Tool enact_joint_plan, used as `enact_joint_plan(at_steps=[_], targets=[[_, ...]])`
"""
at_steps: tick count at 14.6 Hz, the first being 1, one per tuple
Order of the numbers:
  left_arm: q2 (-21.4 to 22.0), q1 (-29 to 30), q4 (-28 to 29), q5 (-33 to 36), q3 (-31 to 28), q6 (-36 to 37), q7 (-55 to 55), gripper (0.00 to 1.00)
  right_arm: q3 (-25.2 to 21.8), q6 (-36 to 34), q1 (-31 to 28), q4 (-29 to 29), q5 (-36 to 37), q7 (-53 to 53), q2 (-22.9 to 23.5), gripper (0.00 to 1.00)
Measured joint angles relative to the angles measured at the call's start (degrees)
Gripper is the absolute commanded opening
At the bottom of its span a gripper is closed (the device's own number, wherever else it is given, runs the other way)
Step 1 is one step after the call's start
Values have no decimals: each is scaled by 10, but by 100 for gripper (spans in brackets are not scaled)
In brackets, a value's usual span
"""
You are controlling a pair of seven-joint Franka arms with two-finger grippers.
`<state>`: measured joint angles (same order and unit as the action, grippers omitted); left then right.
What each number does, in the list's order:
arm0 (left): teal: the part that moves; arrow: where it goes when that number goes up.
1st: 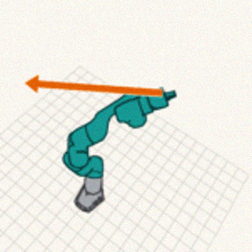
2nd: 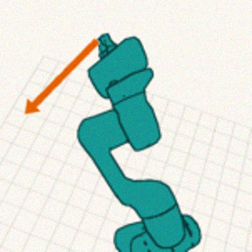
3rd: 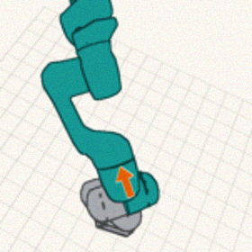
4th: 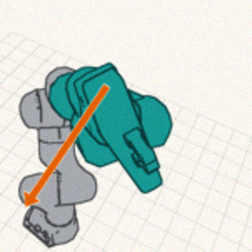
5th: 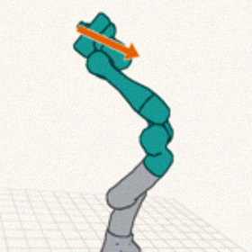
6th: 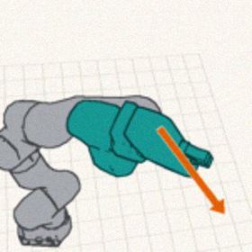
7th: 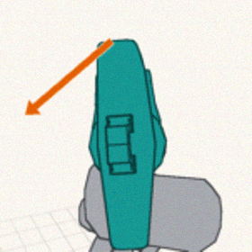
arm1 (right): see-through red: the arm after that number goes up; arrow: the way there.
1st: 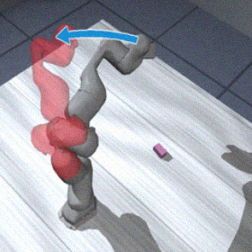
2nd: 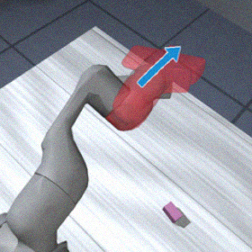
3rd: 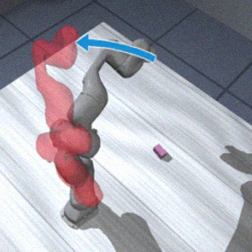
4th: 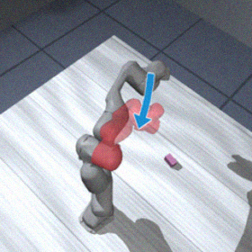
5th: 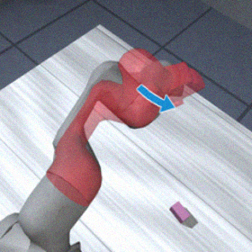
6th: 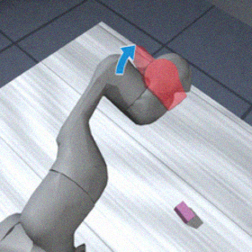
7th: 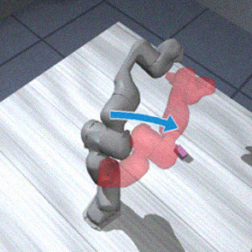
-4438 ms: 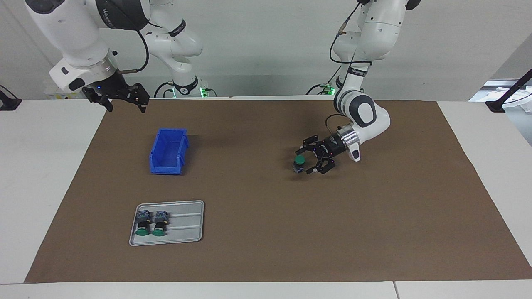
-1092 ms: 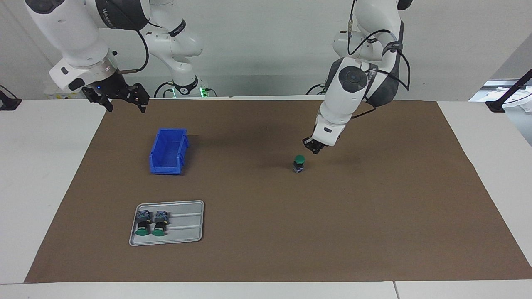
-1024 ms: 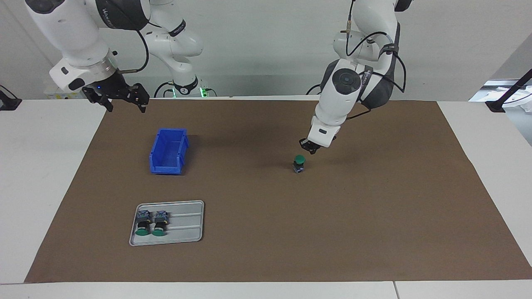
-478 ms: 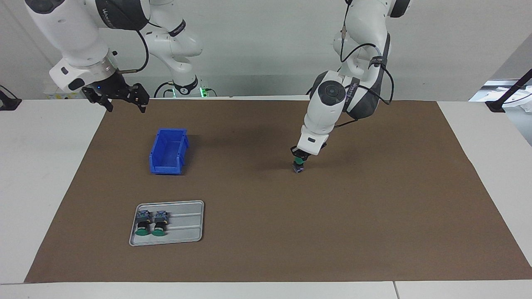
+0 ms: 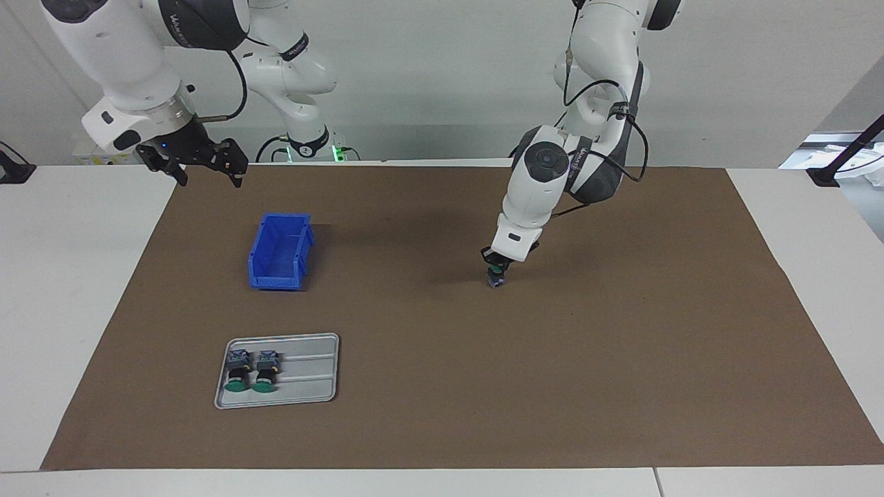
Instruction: Place and press button with both arms
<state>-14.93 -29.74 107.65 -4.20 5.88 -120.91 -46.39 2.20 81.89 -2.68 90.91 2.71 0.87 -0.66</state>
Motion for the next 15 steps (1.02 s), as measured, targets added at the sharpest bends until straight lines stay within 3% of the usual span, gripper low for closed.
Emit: enact_joint_plan(at_steps=[10, 15], targets=[[6, -2, 17, 3, 1, -24, 0, 1, 0, 0, 0, 0, 0, 0, 0, 99], [12, -3, 20, 4, 0, -25, 0, 9, 0, 0, 0, 0, 0, 0, 0, 99]])
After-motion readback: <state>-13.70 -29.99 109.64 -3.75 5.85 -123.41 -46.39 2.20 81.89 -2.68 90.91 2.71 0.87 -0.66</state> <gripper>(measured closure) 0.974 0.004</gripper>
